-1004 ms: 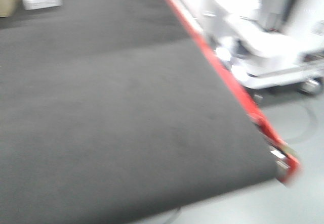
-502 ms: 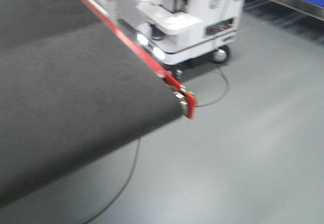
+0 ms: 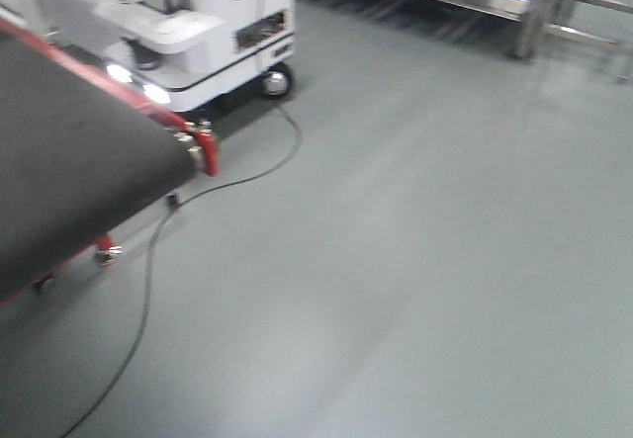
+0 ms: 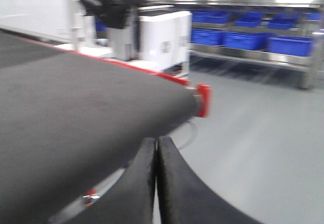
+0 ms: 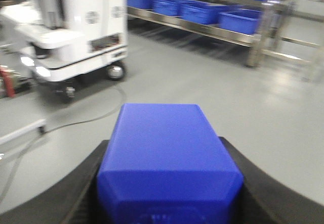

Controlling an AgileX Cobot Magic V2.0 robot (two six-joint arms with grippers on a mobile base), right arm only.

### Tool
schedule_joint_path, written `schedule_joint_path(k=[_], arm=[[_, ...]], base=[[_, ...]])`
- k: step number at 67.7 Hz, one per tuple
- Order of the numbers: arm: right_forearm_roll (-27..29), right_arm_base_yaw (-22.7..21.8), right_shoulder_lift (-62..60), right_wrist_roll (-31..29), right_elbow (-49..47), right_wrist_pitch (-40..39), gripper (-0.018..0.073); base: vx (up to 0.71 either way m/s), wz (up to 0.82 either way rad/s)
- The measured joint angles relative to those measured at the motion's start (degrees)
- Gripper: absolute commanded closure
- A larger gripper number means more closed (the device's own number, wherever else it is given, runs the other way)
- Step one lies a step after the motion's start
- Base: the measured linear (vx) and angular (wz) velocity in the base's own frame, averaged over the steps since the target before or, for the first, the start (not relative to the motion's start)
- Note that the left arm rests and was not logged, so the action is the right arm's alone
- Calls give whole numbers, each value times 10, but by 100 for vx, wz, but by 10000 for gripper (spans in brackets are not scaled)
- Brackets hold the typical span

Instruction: Pour parts from conveyor to right shelf

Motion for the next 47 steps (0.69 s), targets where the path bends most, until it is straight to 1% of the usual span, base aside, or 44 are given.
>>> schedule_joint_path(k=[28, 47], arm=[[0, 0, 0, 0, 0, 0, 565], [-1, 0, 0, 0, 0, 1, 565]], base=[[-23, -83], [-18, -70]])
